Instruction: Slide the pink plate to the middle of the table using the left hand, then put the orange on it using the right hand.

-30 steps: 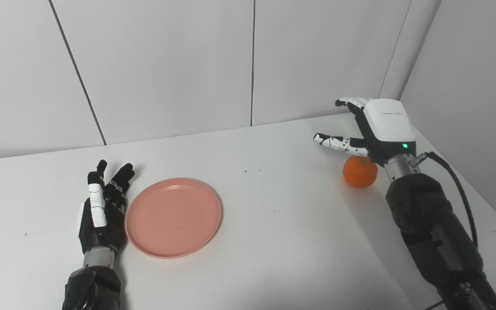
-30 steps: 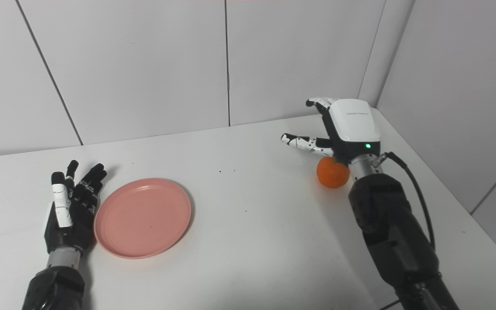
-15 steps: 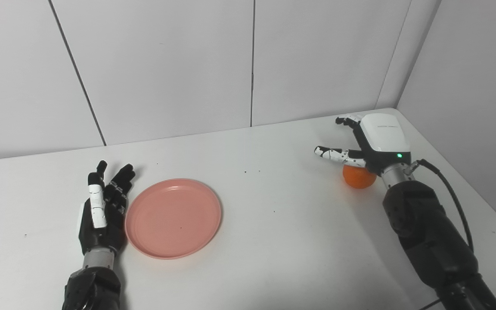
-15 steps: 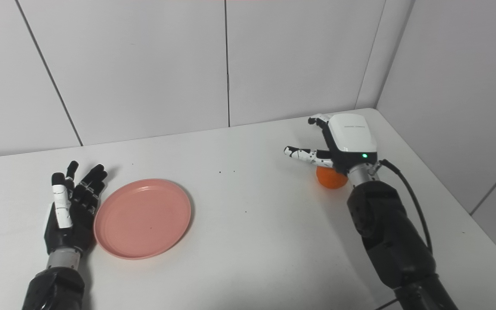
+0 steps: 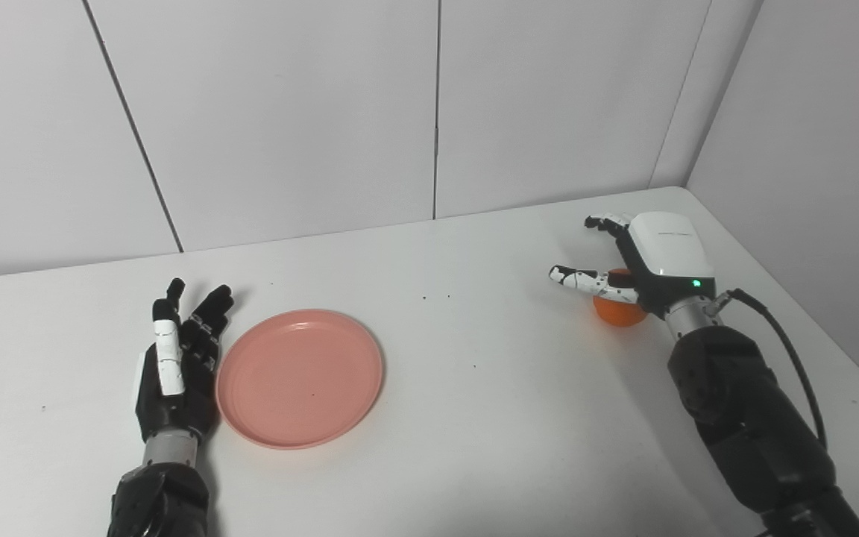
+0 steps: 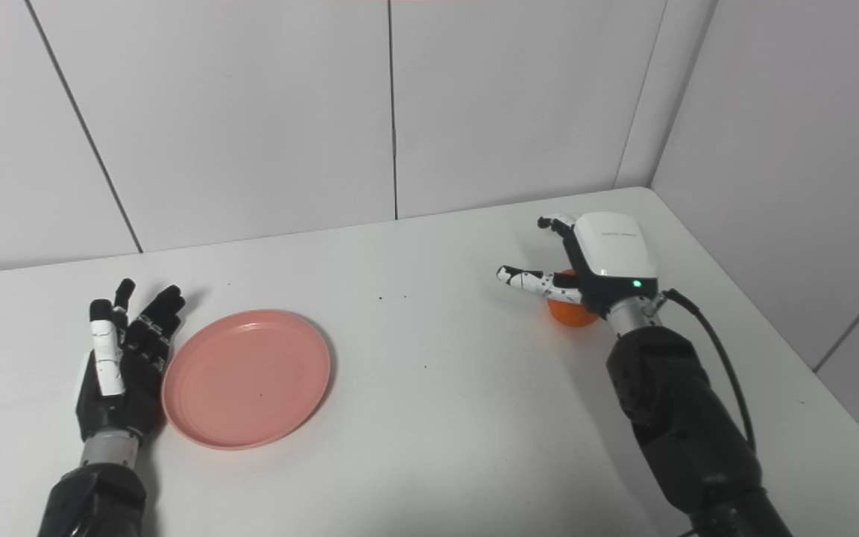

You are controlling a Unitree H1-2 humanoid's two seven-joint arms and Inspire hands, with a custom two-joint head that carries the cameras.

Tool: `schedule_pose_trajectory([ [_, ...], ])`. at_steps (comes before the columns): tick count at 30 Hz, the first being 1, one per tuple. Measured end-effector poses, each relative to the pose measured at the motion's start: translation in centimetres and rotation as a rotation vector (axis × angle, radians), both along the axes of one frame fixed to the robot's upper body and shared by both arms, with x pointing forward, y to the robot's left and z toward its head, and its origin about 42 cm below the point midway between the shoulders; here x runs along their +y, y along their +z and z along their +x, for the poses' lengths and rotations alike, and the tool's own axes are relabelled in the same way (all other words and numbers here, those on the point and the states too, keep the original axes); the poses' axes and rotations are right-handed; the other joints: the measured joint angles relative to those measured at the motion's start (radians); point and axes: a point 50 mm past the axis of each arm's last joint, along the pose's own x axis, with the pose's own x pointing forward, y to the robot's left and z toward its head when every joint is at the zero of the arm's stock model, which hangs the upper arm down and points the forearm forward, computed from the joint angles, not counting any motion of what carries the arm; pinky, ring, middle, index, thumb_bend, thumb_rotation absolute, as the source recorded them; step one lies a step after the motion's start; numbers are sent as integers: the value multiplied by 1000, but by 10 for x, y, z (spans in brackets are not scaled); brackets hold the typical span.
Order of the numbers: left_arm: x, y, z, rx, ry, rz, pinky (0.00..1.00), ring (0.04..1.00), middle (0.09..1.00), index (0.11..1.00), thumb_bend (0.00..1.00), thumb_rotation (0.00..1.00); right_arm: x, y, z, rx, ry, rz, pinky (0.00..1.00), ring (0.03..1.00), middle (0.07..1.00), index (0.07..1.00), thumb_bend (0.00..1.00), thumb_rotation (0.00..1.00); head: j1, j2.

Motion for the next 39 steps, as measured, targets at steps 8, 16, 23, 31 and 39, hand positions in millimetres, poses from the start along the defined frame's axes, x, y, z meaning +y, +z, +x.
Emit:
schedule_pose_trajectory([
  [8,0,0,-1,-1,1,-2,963,842,762,978,886,801,-4,-8,-5,27,-8,-7,720,742,752,738,871,1000,5,6],
  [16,0,0,-2,-2,1,-1,957,834,751,965,887,801,-8,-20,-4,71,-21,-9,737,747,756,739,865,1000,11,8],
  [23,0,0,-3,-3,0,0,961,833,762,971,886,804,-11,-30,-3,107,-32,-13,728,730,745,732,865,1000,12,9],
  [31,0,0,-3,-3,0,0,949,829,759,973,879,809,-16,-33,0,125,-42,-22,729,733,749,740,843,1000,12,9],
  [39,-1,0,-5,-5,-4,5,929,824,765,970,888,804,-20,-41,7,159,-56,-48,742,734,756,746,824,1000,21,15],
])
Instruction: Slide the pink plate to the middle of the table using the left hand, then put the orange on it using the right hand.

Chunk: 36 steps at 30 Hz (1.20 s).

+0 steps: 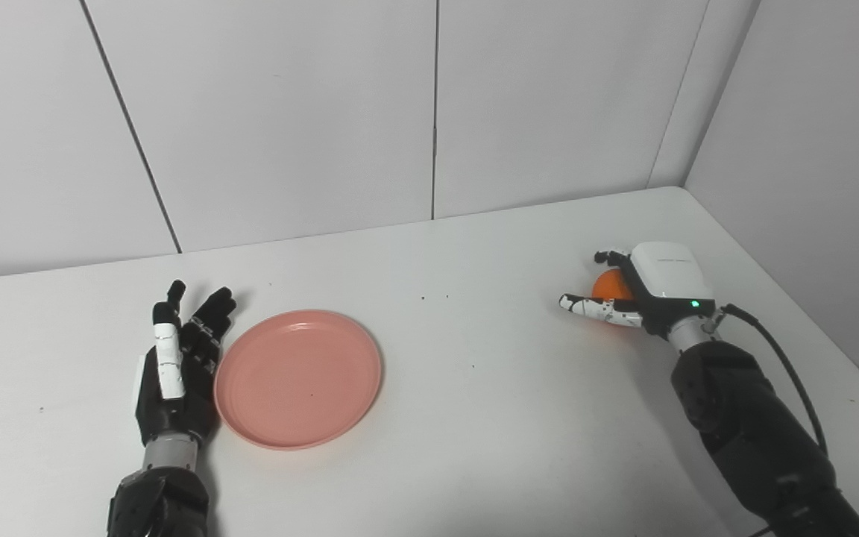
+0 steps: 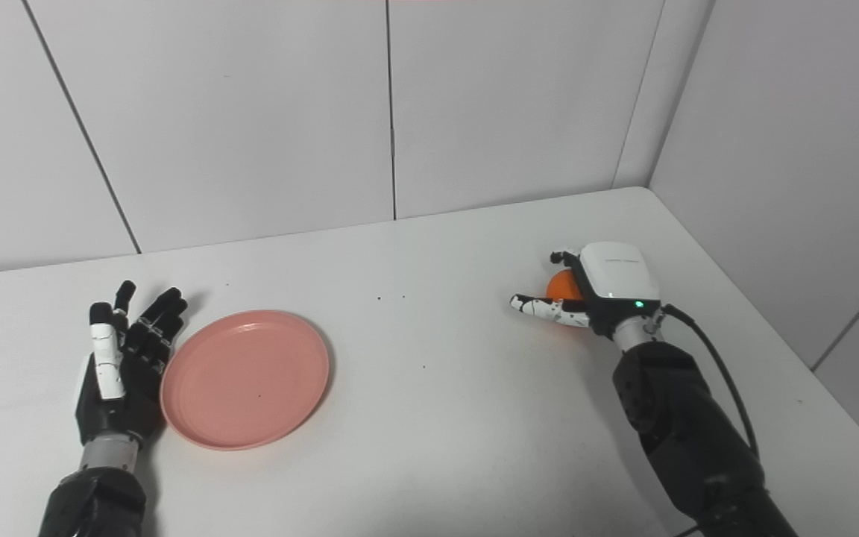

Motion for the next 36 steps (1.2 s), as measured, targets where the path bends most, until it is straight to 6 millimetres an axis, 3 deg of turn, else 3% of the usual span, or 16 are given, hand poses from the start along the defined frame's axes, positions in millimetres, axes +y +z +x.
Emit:
schedule_pose_trajectory([
  [2,0,0,-1,-2,0,1,931,827,771,971,888,805,1,0,1,3,-7,-9,722,719,751,746,820,1000,0,0],
  [7,0,0,-3,0,2,2,934,839,776,973,879,806,2,-1,3,11,-30,-18,502,598,725,744,797,1000,3,3],
  [14,0,0,-4,2,2,1,940,838,767,982,899,813,2,-9,3,-5,-47,-37,457,557,671,694,753,954,5,6],
  [16,0,0,-4,3,1,0,935,834,759,983,902,816,-1,-12,3,-23,-61,-34,350,445,550,591,720,908,5,6],
  [17,0,0,-4,3,1,0,929,833,758,981,899,820,-3,-14,3,-31,-68,-26,253,329,422,469,696,840,5,9],
  [18,0,0,-4,4,1,0,929,833,758,980,899,821,-4,-15,4,-37,-73,-17,237,310,400,448,692,827,5,9],
  [20,0,0,-4,4,1,1,911,829,749,975,895,824,-4,-17,5,-52,-77,-9,126,184,260,306,644,662,5,9],
  [22,0,0,-4,4,1,1,918,827,748,974,897,821,-3,-21,6,-70,-69,-17,77,131,199,239,601,519,5,11],
  [25,0,-1,-4,5,2,0,935,833,749,979,897,815,-3,-25,7,-89,-59,-23,75,131,195,237,547,423,5,11],
  [36,1,-1,-5,7,2,0,948,839,753,990,902,815,-4,-28,6,-94,-45,-24,107,164,227,269,520,401,8,17],
])
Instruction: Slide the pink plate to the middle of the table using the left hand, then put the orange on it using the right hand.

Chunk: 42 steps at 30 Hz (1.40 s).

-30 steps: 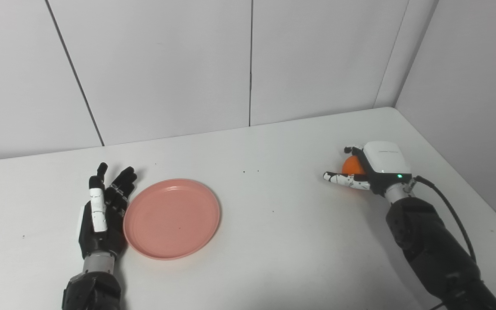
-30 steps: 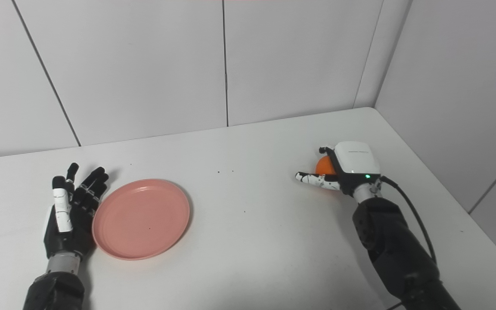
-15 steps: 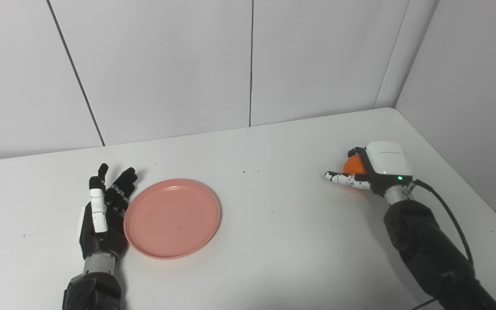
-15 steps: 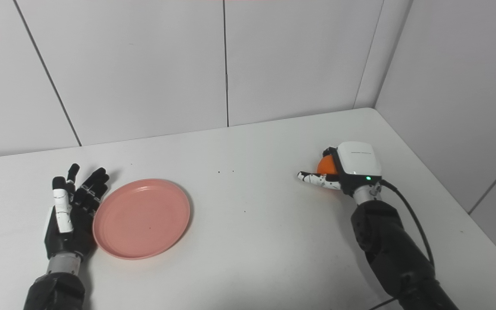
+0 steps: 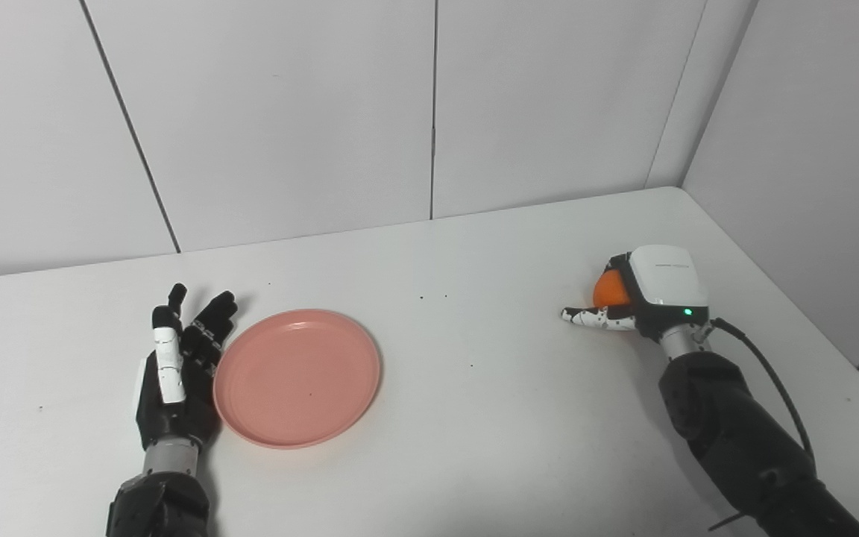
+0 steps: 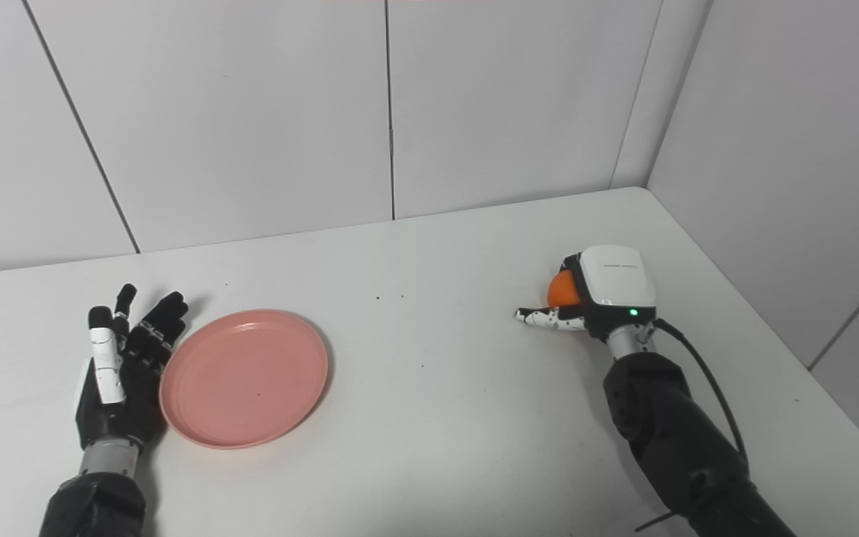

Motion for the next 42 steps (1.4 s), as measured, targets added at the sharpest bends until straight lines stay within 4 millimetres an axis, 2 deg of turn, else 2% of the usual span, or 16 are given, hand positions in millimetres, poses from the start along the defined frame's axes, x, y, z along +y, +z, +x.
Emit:
schedule_pose_trajectory([
  [6,0,0,-1,0,-1,1,945,833,744,991,904,821,-1,0,0,1,1,6,122,178,240,285,530,381,3,6],
  [10,-1,0,-1,-1,-2,2,941,834,747,979,905,819,0,3,0,-7,9,10,111,165,224,271,523,421,3,6],
  [13,-1,0,-1,-1,-3,1,937,827,743,973,900,818,1,7,-2,-1,20,11,90,143,201,242,529,396,3,6],
  [14,-1,0,-1,-1,-3,2,932,827,744,975,899,822,1,8,-2,-2,24,11,81,134,193,233,530,419,3,6],
  [20,-1,1,-1,-3,-4,2,926,833,738,980,895,822,16,16,-9,22,68,35,70,119,179,236,540,414,14,11],
  [23,-2,1,-2,-4,-2,0,938,834,740,976,886,816,29,28,-10,11,103,59,72,119,178,238,558,372,23,14],
  [27,-6,1,-2,-4,-5,-8,938,838,758,976,894,802,42,52,-8,-43,153,67,79,128,190,254,558,375,96,31],
  [29,-9,1,-2,-4,-7,-12,936,838,760,979,892,808,48,65,-7,-76,176,63,81,131,196,276,553,385,97,31],
  [31,-14,2,-4,-4,-7,-13,907,822,755,972,887,814,54,75,-7,-102,202,64,83,132,199,284,550,383,187,38],
  [32,-18,2,-5,-2,-3,-4,900,819,754,970,884,815,56,79,-8,-115,213,66,83,132,200,283,552,373,187,38],
  [35,-32,2,-8,5,0,-4,878,816,751,967,884,809,59,87,-8,-139,238,77,78,127,193,263,552,380,277,37],
  [37,-41,3,-9,9,-5,-3,862,807,739,963,896,798,61,91,-7,-152,253,82,76,124,189,253,546,386,295,35],
  [38,-45,3,-9,11,-7,-5,860,803,735,961,899,791,61,93,-6,-157,259,83,77,124,188,248,544,393,339,31],
  [40,-52,3,-10,15,-6,-17,860,801,729,964,901,784,62,96,-4,-160,270,90,83,130,196,256,546,406,339,31],
  [42,-58,3,-10,14,-9,-21,857,803,721,966,911,781,63,99,-2,-161,285,94,85,134,202,273,544,383,377,26],
])
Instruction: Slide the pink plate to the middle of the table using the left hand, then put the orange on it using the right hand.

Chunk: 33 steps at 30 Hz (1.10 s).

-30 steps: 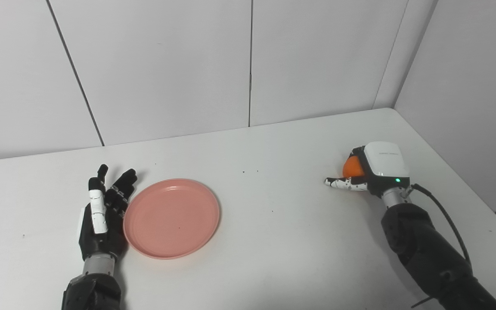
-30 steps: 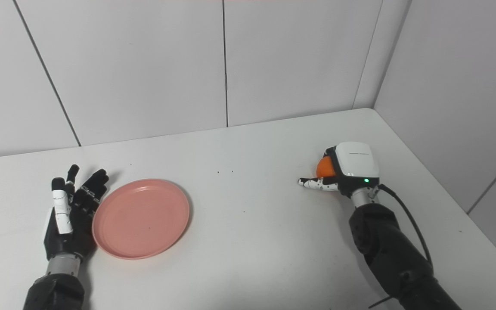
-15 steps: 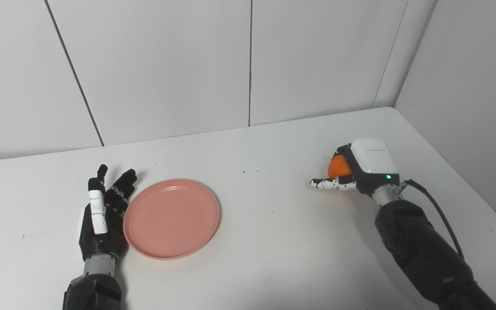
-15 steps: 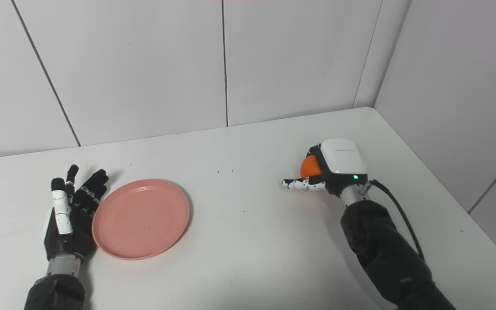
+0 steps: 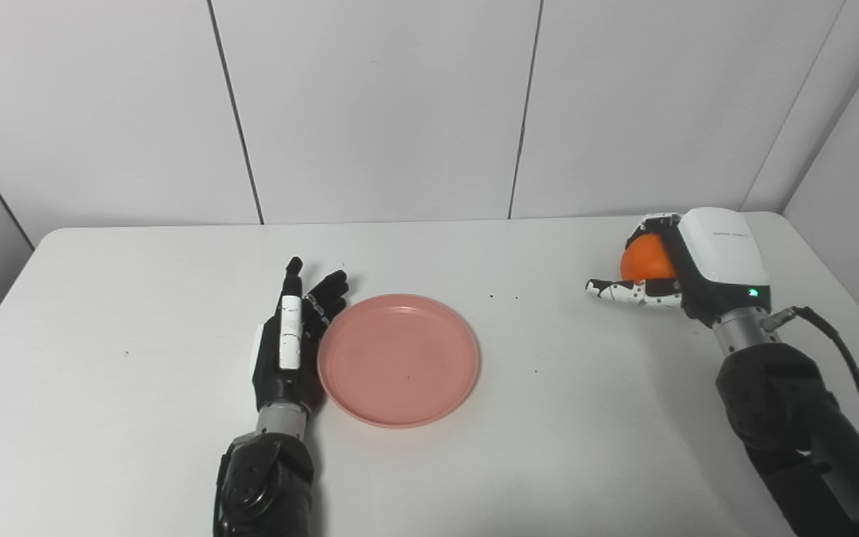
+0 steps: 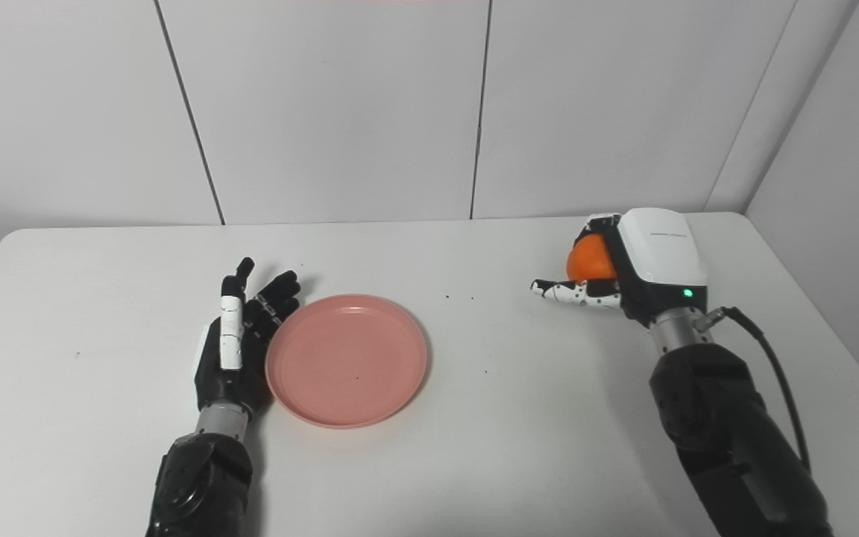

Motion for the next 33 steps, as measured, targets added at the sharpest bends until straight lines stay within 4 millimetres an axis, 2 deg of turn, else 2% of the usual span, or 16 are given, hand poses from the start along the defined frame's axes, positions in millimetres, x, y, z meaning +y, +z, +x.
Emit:
schedule_pose_trajectory([
  [2,-4,-1,0,-1,4,2,863,808,732,971,895,786,2,3,2,-4,25,2,88,137,205,269,542,364,60,-11],
  [4,-5,-2,0,-4,4,4,869,808,735,978,886,797,3,5,3,-7,38,5,89,138,206,267,540,345,60,-11],
  [5,-6,-2,1,-4,5,3,872,807,736,979,883,801,4,6,3,-7,41,6,89,138,206,267,540,340,83,-17],
  [9,-9,-4,4,-9,6,5,831,813,748,998,919,810,7,9,5,-10,77,6,91,143,211,267,534,314,103,-25],
  [12,-10,-4,6,-14,9,4,820,801,730,991,908,792,15,11,7,-15,110,9,82,132,199,270,550,351,104,-34],
  [15,-11,-4,6,-15,12,4,822,800,727,986,906,787,31,12,10,-23,160,16,80,131,200,276,563,332,106,-38],
  [19,-12,-4,7,-16,8,4,809,792,728,972,912,782,56,9,12,-31,201,9,76,127,199,265,558,357,112,-54],
  [22,-13,-4,7,-16,8,3,820,788,727,964,924,776,70,8,13,-31,227,13,82,134,210,278,551,346,107,-58],
  [27,-12,-4,8,-15,10,0,811,806,751,993,932,806,84,7,14,-24,252,13,74,125,197,256,560,271,86,-66],
  [30,-11,-4,8,-15,11,0,793,800,743,974,935,795,92,10,15,-39,270,16,71,123,196,264,559,269,80,-69],
  [33,-11,-4,8,-16,11,0,815,801,739,958,916,779,100,13,15,-56,302,12,67,118,187,240,555,270,78,-69],
])
